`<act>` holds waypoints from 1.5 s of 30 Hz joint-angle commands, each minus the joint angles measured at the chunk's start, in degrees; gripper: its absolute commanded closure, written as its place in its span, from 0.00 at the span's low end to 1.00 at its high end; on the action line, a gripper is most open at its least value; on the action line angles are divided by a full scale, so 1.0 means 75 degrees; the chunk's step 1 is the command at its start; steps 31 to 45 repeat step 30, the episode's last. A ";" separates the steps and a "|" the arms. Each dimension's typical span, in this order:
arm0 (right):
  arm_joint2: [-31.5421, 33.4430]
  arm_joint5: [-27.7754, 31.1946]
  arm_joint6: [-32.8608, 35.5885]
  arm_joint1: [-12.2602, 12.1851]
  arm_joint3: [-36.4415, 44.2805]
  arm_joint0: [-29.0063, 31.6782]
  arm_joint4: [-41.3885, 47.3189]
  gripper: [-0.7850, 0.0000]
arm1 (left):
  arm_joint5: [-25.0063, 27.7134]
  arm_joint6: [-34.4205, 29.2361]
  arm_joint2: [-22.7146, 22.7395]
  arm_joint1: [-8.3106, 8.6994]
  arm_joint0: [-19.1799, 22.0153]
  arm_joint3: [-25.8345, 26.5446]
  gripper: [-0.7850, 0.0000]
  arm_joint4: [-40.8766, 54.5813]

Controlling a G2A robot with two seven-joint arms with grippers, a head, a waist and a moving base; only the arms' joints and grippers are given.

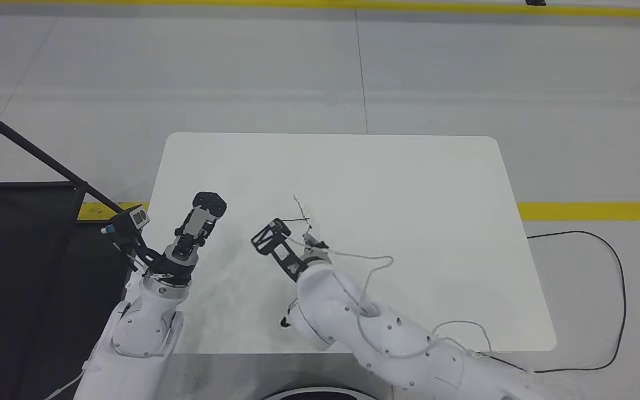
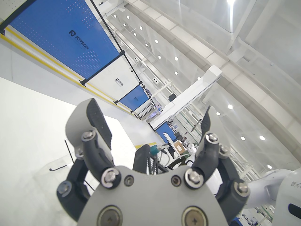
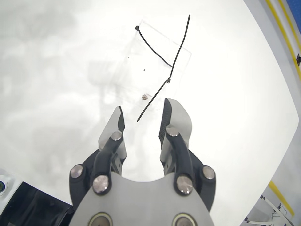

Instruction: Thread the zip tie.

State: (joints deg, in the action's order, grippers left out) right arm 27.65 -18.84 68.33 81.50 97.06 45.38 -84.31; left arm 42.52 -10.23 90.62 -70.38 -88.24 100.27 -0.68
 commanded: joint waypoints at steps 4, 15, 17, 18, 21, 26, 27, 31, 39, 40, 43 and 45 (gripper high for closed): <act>0.0659 0.0061 -0.0616 -0.0241 0.0938 0.0852 -0.0599 0.00 | 0.0000 0.0000 0.0000 0.0000 0.0000 0.0000 0.00 0.0000; 0.2981 0.0419 -0.3690 -0.0931 0.3374 0.3709 -0.1132 0.00 | 0.0000 0.0000 0.0000 0.0000 0.0000 0.0000 0.00 0.0000; 0.3483 0.0512 -0.4405 -0.0998 0.3625 0.4117 -0.0741 0.00 | 0.0000 0.0000 0.0000 0.0000 0.0000 0.0000 0.00 0.0000; 0.3738 0.0590 -0.4703 -0.1026 0.3728 0.4290 -0.0510 0.00 | 0.0000 0.0000 0.0000 0.0000 0.0000 0.0000 0.00 0.0000; 0.4477 0.0859 -0.5426 -0.1089 0.3971 0.4691 0.0206 0.00 | 0.0000 0.0000 0.0000 0.0000 0.0000 0.0000 0.00 0.0000; 0.5021 0.1117 -0.5691 -0.1119 0.4107 0.4876 0.0892 0.00 | 0.0000 0.0000 0.0000 0.0000 0.0000 0.0000 0.00 0.0000; 0.5053 0.1131 -0.5692 -0.1120 0.4111 0.4879 0.0956 0.00 | 0.0000 0.0000 0.0000 0.0000 0.0000 0.0000 0.00 0.0000; 0.5001 0.1122 -0.5675 -0.1119 0.4106 0.4871 0.0870 0.00 | 0.0000 0.0000 0.0000 0.0000 0.0000 0.0000 0.00 0.0000; 0.5001 0.1122 -0.5675 -0.1119 0.4106 0.4871 0.0870 0.00 | 0.0000 0.0000 0.0000 0.0000 0.0000 0.0000 0.00 0.0000; 0.5001 0.1122 -0.5675 -0.1119 0.4106 0.4871 0.0870 0.00 | 0.0000 0.0000 0.0000 0.0000 0.0000 0.0000 0.00 0.0000; 0.5001 0.1122 -0.5675 -0.1119 0.4106 0.4871 0.0870 0.00 | 0.0000 0.0000 0.0000 0.0000 0.0000 0.0000 0.00 0.0000; 0.5001 0.1122 -0.5675 -0.1119 0.4106 0.4871 0.0870 0.00 | 0.0000 0.0000 0.0000 0.0000 0.0000 0.0000 0.00 0.0000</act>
